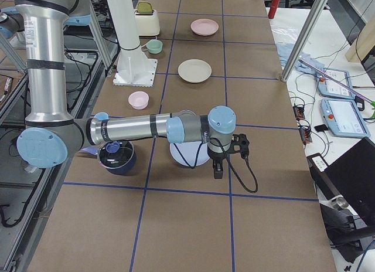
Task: Stack three plates with pink and blue
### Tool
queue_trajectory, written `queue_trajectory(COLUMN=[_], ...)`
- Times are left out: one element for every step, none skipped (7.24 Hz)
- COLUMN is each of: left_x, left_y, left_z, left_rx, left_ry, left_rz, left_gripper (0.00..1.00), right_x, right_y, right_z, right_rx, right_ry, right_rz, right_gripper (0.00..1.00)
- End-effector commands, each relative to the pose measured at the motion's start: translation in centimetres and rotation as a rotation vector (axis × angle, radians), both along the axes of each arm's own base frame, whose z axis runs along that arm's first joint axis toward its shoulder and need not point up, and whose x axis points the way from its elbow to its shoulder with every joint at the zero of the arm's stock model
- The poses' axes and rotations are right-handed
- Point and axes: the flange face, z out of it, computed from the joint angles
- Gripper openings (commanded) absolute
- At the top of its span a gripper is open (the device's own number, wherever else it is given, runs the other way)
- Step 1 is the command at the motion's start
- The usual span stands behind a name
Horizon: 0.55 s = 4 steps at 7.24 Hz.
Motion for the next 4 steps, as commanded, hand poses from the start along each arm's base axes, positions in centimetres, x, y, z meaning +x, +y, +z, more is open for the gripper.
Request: queue_trajectory(left_x=[0.2, 0.3, 0.6, 0.7], left_y=[0.6, 1.0, 0.9, 0.9], left_z=[0.2, 0.4, 0.3, 0.1], left_rx=[0.027, 0.034, 0.04, 0.047], left_ry=[-0.003, 0.001, 0.001, 0.003], left_rz=[0.009, 0.007, 0.013, 0.013], left_gripper=[1.0, 1.0, 1.0, 1.0], right_x=[0.0, 0.0, -0.1, 0.0], right_y=[0.0, 0.2, 0.3, 0.3], right_z=[-0.2, -0.5, -1.8, -2.0], right_rx=[0.004, 0.01, 0.045, 0.061], right_ry=[-0.001, -0.003, -0.008, -0.007], right_rz=[-0.001, 0.001, -0.001, -0.003], right_gripper=[1.0, 1.0, 1.0, 1.0])
